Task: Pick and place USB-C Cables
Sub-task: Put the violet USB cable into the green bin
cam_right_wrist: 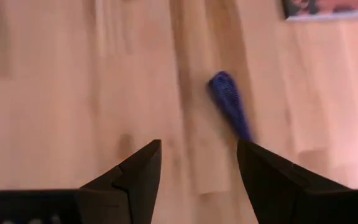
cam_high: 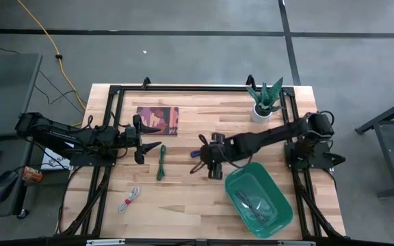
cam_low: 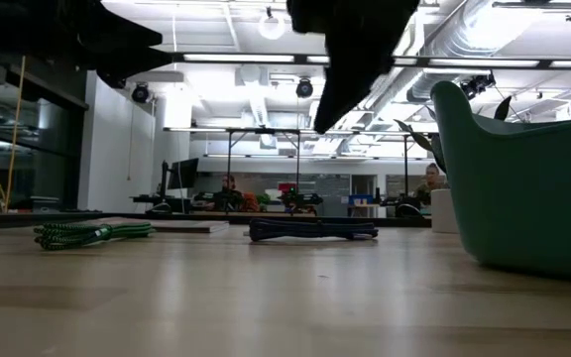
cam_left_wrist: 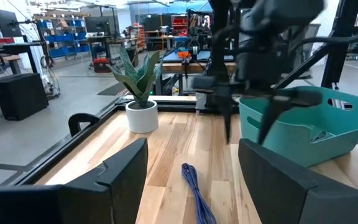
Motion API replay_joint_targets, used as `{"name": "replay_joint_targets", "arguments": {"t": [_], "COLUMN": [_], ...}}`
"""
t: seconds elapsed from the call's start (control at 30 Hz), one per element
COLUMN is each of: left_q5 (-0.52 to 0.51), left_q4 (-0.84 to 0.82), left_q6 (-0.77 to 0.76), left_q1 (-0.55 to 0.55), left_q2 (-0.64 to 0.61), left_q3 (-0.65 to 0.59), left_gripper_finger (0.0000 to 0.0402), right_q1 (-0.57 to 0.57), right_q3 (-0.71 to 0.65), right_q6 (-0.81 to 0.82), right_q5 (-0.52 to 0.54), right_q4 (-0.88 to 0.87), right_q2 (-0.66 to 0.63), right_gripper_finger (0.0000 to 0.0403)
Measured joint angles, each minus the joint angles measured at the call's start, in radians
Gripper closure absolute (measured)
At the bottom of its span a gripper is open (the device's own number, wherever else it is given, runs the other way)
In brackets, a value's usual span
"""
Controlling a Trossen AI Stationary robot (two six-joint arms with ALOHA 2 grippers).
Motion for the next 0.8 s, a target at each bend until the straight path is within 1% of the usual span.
{"name": "replay_joint_targets", "arguments": {"t": [0.07, 0.23, 0.3, 0.37, 0.43, 0.47, 0.57, 0.8], "left_q5": [0.0, 0.0, 0.0, 0.0, 0.0, 0.0, 0.0, 0.0], "left_q4": [0.0, -0.008, -0.008, -0.006, 0.007, 0.012, 0.036, 0.021], "left_q6": [-0.001, -0.029, -0.033, -0.034, -0.034, -0.031, -0.003, -0.029], "left_q1": [0.0, 0.0, 0.0, 0.0, 0.0, 0.001, 0.001, 0.0], "left_q2": [0.0, 0.0, 0.0, 0.0, 0.0, 0.0, 0.0, 0.0], "left_q3": [0.0, 0.0, 0.0, 0.0, 0.0, 0.0, 0.0, 0.0], "left_gripper_finger": [0.0171, 0.0171, 0.0171, 0.0171, 0.0171, 0.0171, 0.0171, 0.0171], "right_q1": [-0.03, -0.093, -0.117, -0.145, -0.169, -0.178, -0.195, -0.226], "right_q3": [-0.02, -0.072, -0.099, -0.126, -0.144, -0.151, -0.179, -0.25], "right_q6": [-0.055, -0.058, -0.069, -0.092, -0.098, -0.113, -0.163, -0.235], "right_q5": [0.004, -0.008, -0.035, -0.091, -0.149, -0.156, -0.142, -0.157], "right_q4": [0.021, 0.057, 0.078, 0.123, 0.122, 0.127, 0.181, 0.318], "right_q2": [0.0, 0.009, 0.011, 0.011, 0.011, 0.011, 0.011, 0.024], "right_gripper_finger": [0.0203, 0.0203, 0.0203, 0.0203, 0.0203, 0.0203, 0.0203, 0.0203]}}
